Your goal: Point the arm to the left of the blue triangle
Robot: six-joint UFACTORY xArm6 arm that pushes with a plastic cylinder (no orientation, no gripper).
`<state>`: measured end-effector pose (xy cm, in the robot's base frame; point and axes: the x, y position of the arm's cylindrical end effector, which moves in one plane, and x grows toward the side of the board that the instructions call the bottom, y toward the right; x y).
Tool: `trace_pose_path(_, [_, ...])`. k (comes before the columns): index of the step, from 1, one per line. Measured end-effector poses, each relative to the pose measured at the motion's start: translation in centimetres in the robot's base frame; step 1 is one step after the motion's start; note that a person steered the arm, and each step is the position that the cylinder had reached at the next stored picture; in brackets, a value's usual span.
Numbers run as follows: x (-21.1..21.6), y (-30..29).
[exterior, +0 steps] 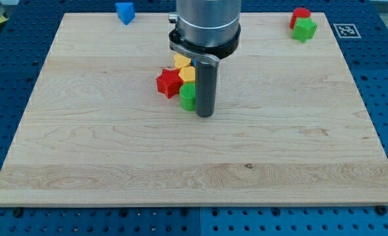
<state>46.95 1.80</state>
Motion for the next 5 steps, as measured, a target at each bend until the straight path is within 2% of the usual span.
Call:
trace_pose_path(2, [2.1, 0.1])
trace_pose_path(3, [5.4, -1.9])
trace_pose_path(4, [6.4, -8.8])
trace_pose_path(5, [4.8, -16.3])
